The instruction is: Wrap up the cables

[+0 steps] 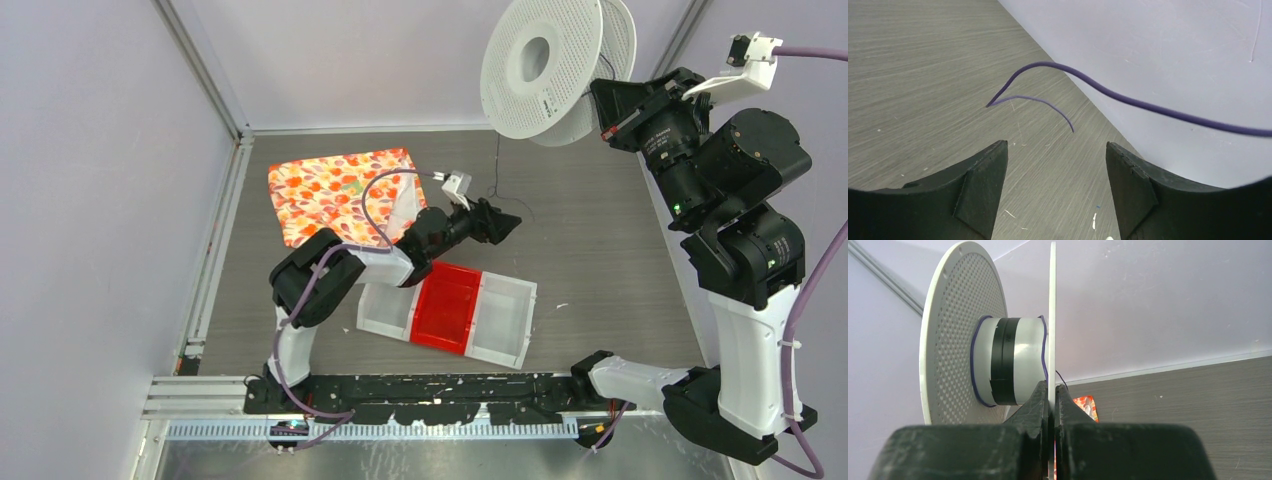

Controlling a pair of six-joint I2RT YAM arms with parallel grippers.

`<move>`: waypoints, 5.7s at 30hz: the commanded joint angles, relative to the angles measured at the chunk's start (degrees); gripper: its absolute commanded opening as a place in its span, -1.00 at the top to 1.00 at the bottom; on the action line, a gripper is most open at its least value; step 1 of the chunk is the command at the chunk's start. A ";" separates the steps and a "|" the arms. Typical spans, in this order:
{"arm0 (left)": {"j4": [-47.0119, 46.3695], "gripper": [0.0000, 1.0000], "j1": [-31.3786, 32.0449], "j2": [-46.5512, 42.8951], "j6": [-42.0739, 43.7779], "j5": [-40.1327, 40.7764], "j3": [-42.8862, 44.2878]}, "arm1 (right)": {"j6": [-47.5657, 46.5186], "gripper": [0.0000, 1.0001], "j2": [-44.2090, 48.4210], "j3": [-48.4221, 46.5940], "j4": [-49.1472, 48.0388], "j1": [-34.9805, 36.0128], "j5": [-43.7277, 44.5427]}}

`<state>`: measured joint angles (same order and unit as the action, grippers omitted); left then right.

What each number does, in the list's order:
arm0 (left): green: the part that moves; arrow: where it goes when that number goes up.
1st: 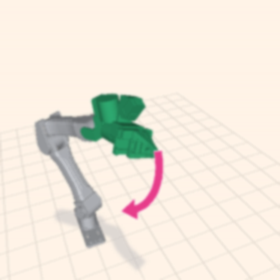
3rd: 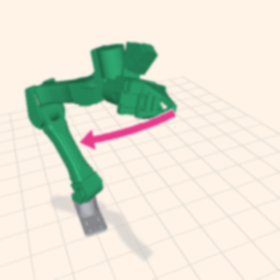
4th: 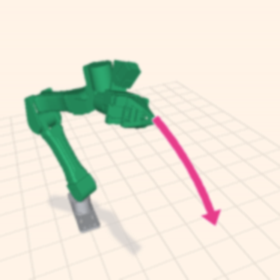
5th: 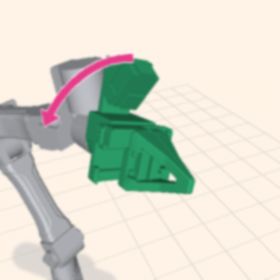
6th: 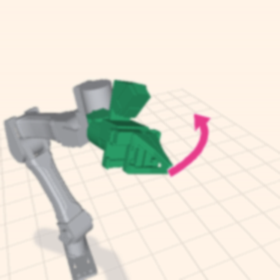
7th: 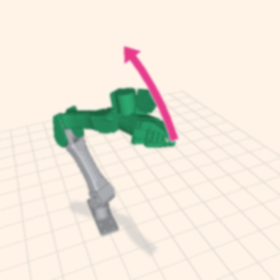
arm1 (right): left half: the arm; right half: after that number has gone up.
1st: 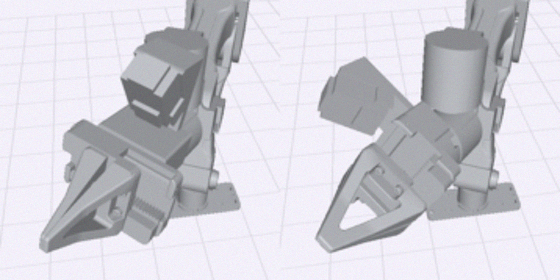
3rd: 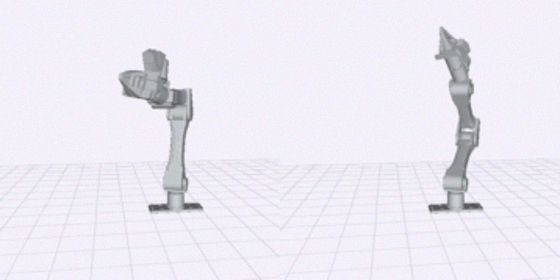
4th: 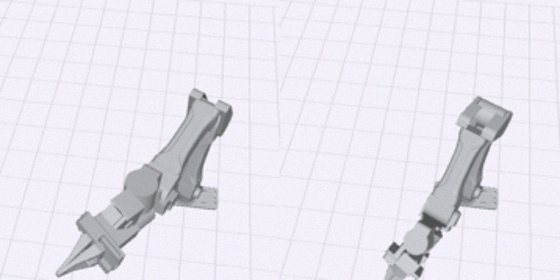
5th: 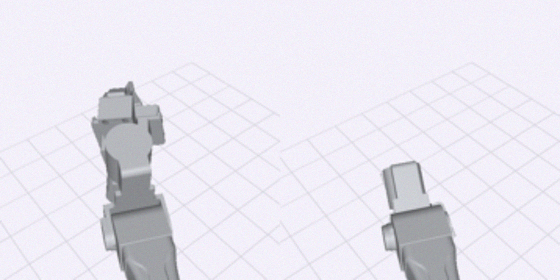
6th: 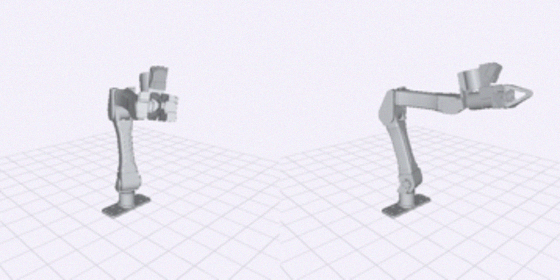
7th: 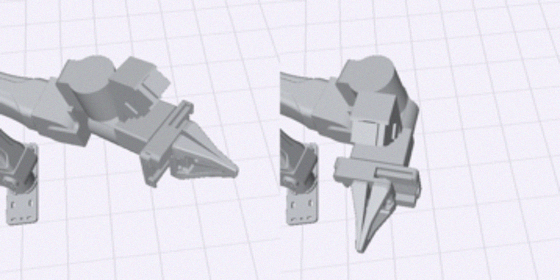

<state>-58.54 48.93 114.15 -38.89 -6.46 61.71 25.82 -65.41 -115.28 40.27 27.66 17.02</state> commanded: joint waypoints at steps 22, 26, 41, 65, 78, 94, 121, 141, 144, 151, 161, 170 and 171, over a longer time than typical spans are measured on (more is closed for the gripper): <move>-2.39 0.99 3.37 0.86 -9.27 4.60 1.87 | 1.35 0.99 1.00 -0.06 -7.72 0.10 1.55; 1.97 0.99 3.35 -6.07 -12.16 -2.59 -4.38 | -2.08 0.99 -0.02 -0.14 -6.46 0.06 6.36; 68.81 0.99 4.38 -39.69 1.31 -19.28 -1.77 | -16.51 0.99 -12.81 -1.73 -3.40 0.00 28.50; 89.60 0.99 2.86 -41.40 28.03 -34.58 44.65 | -15.31 0.99 -3.79 28.02 -4.58 -1.22 -1.98; 72.56 0.99 -6.71 -28.14 16.97 -40.73 54.30 | -19.39 0.99 1.50 25.43 13.81 5.62 -19.83; 57.29 0.99 -26.94 -23.90 0.93 -37.19 43.83 | -16.14 0.99 5.64 23.61 19.88 8.95 -26.29; 64.18 0.99 -22.25 -28.82 6.85 -45.33 10.81 | -3.66 0.99 -1.68 6.92 -7.06 8.88 22.29; 100.83 1.00 -10.25 -25.59 27.92 -42.52 40.81 | -13.61 0.99 -20.92 -1.31 12.43 8.87 17.84; 103.60 1.00 -10.25 -23.58 29.36 -42.84 46.43 | -14.16 0.99 -19.53 2.23 13.86 8.88 11.54; 104.06 0.99 -10.25 -20.11 28.44 -46.00 53.46 | -16.64 0.99 -11.28 12.75 17.54 8.96 -6.73; 103.84 0.99 -10.40 -19.65 30.63 -49.57 53.01 | -22.69 0.99 -3.48 11.21 30.07 8.98 -27.61; 97.87 0.99 -11.24 -20.78 28.83 -61.23 47.16 | -28.07 0.99 0.89 9.70 35.58 8.92 -38.42; 97.76 0.99 -11.49 -20.99 29.42 -62.46 46.76 | -28.41 0.99 1.23 9.87 35.84 8.97 -38.87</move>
<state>46.00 38.87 94.80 -10.46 -65.60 109.84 1.32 -66.96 -102.43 75.55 35.48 -8.32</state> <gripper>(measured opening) 0.017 0.047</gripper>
